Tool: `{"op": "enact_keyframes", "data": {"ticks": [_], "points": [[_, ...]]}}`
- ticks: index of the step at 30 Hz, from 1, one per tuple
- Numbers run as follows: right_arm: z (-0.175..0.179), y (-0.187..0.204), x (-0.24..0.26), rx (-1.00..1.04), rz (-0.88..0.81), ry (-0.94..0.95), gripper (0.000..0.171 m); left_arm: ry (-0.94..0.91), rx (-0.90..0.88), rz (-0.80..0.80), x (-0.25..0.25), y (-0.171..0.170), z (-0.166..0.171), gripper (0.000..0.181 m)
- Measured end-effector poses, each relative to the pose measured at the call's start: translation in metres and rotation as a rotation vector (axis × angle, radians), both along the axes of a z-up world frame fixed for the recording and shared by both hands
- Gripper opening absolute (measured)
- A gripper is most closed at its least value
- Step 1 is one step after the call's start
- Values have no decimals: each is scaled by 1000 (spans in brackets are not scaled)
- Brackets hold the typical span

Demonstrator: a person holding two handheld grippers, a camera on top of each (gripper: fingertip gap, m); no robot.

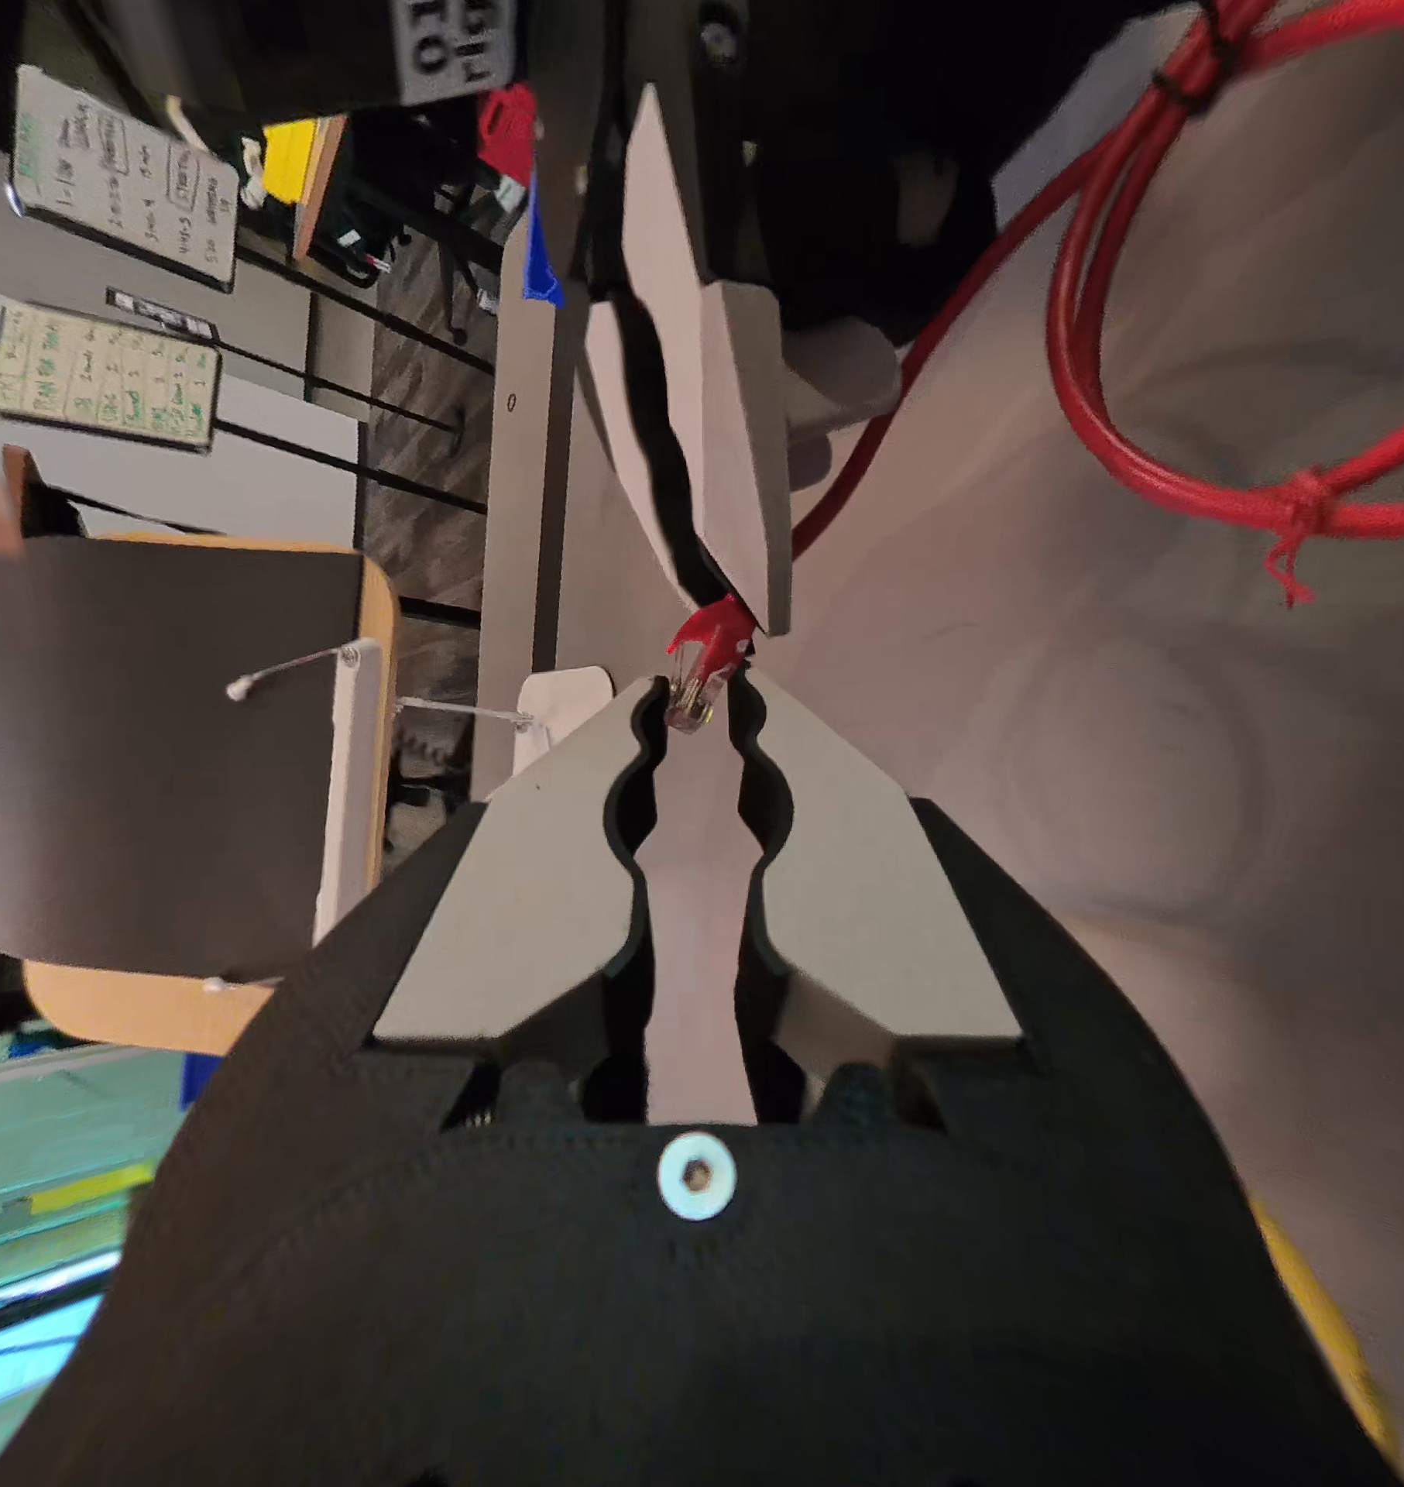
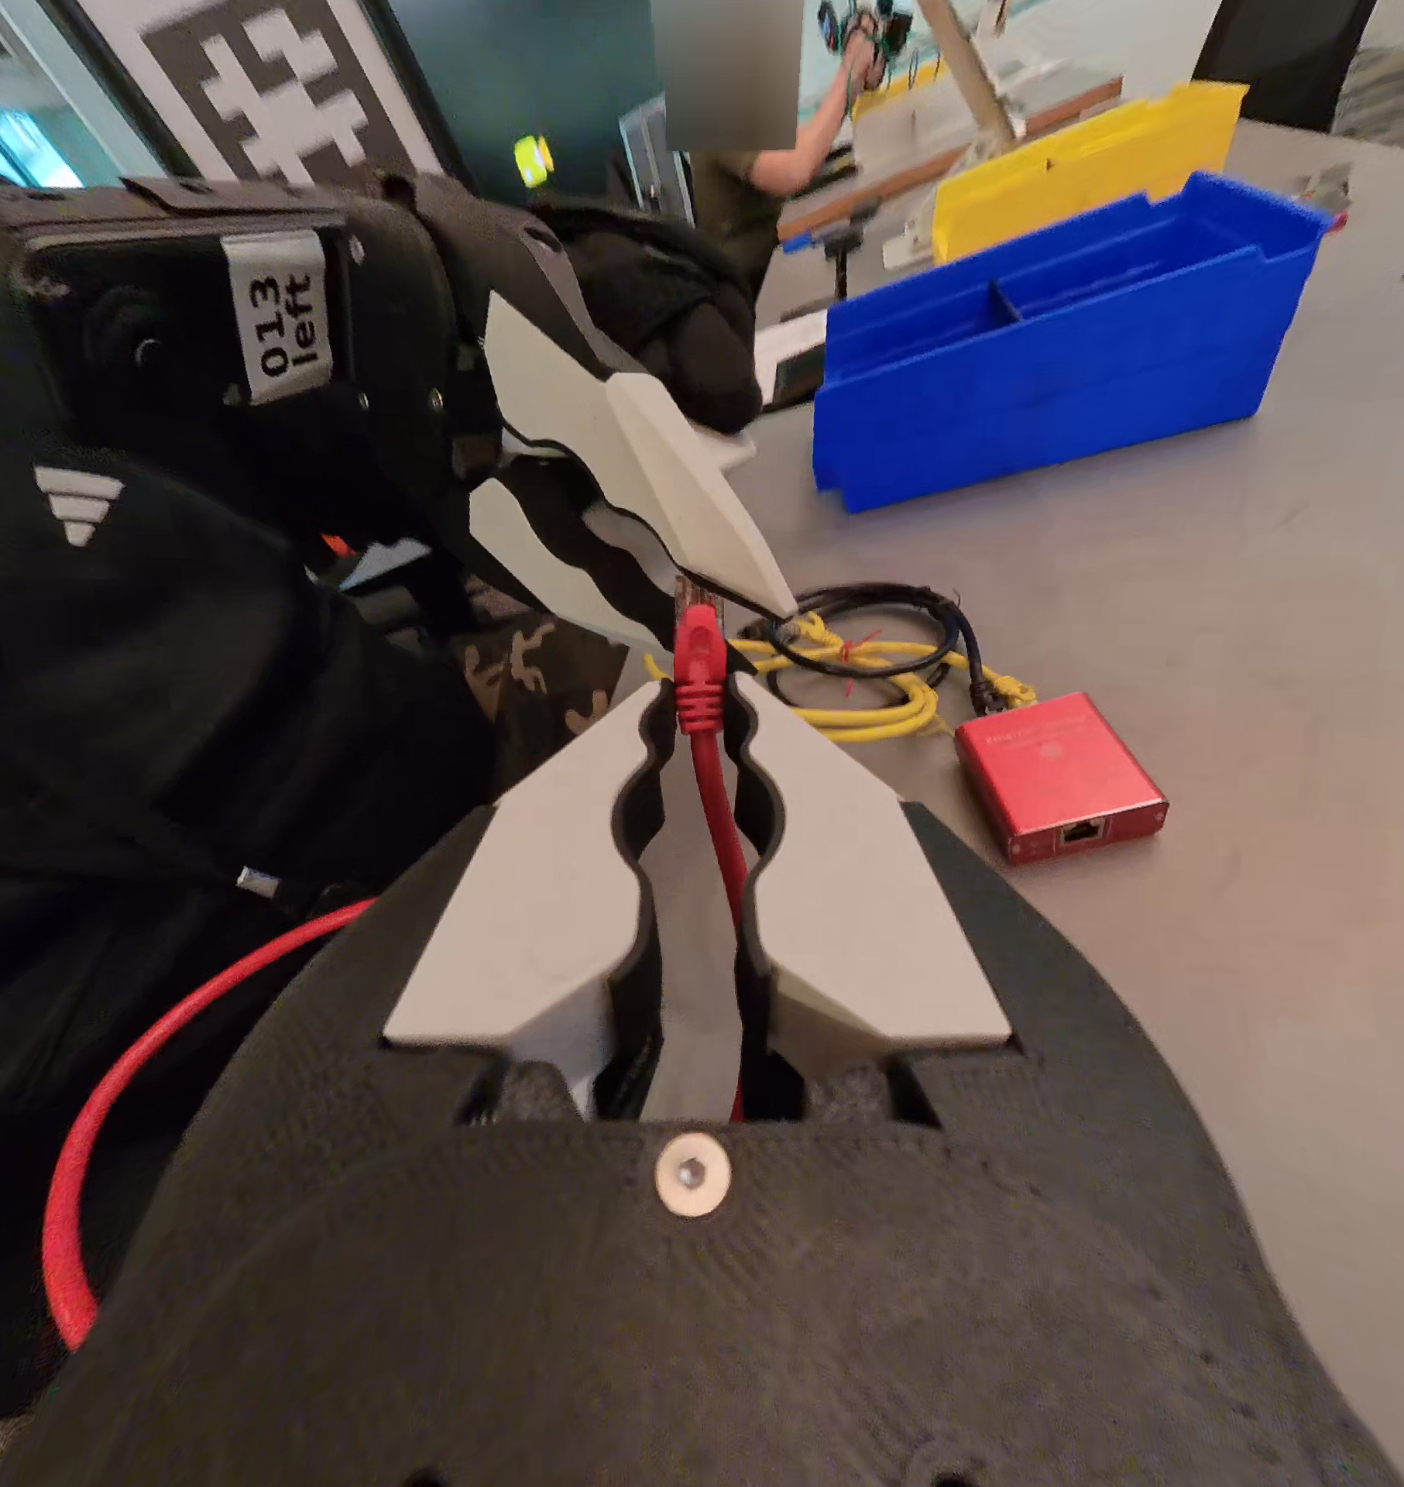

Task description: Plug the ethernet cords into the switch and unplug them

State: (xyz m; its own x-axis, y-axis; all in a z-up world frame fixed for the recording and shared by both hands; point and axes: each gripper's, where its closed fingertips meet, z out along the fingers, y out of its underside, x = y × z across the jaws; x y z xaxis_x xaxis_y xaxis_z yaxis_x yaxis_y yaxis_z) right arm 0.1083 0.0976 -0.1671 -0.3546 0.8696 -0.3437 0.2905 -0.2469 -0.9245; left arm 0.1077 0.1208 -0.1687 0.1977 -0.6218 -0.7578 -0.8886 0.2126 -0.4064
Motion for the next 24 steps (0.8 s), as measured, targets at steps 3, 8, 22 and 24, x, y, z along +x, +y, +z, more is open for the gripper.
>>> {"op": "enact_keyframes", "data": {"ticks": [3, 8, 22, 24], "points": [[12, 4, 0, -28, -30, 94, 10, -94, -10, 39, 0, 3, 10, 11], [29, 12, 1, -157, -89, 230, 16, -260, 3, 103, 5, 9, 31, 11], [58, 22, 18, -454, -99, 452, 20, -399, 146, 147, 30, 20, 51, 12], [59, 23, 19, -442, -115, 455, 19, -398, 168, 150, 31, 21, 52, 12]]}}
